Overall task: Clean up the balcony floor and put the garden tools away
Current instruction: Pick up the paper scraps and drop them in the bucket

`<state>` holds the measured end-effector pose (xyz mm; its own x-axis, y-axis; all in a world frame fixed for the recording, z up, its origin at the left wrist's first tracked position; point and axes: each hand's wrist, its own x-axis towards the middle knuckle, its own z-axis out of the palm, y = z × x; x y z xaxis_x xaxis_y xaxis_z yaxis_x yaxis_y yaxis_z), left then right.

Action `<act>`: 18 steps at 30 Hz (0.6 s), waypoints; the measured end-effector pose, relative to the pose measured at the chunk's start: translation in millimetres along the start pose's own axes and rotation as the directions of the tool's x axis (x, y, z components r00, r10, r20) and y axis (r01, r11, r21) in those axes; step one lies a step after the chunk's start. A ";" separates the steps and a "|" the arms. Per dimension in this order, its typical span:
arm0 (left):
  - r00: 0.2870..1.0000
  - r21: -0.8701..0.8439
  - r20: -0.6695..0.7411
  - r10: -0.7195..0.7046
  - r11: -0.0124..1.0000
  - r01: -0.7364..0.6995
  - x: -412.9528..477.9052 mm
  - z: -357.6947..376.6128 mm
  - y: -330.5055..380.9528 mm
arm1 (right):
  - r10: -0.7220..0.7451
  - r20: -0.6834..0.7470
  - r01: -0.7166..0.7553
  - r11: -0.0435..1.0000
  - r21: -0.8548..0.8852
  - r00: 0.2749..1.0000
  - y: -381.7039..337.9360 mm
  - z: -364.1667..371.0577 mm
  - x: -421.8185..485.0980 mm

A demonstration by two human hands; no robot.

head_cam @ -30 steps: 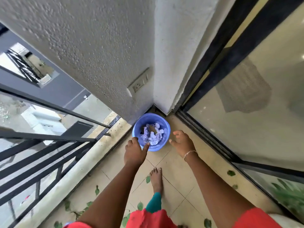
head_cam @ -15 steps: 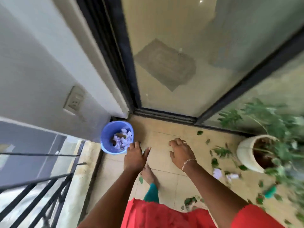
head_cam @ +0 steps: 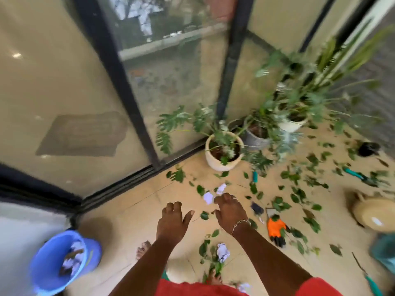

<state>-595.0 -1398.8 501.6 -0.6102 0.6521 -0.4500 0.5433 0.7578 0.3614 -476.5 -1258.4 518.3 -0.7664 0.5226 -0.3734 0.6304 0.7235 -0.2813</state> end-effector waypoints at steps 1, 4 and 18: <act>0.999 0.031 0.021 0.044 0.999 -0.045 0.8 4.0 16.9 | 0.048 -0.008 -0.048 0.999 0.008 0.999 16.8 -5.3 -10.3; 0.982 0.137 0.078 0.173 0.974 -0.183 5.2 14.9 63.2 | 0.160 -0.065 -0.156 0.986 0.063 0.985 62.8 -18.9 -39.8; 0.754 0.268 0.357 0.552 0.712 -0.649 91.2 48.0 252.9 | 0.657 -0.080 -0.623 0.741 0.248 0.750 212.3 -45.7 -85.9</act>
<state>-485.6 -1148.8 512.7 0.0459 0.9010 -0.4314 0.9373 0.1105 0.3304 -282.5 -1129.0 531.1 -0.1701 0.9033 -0.3938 0.9758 0.0986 -0.1953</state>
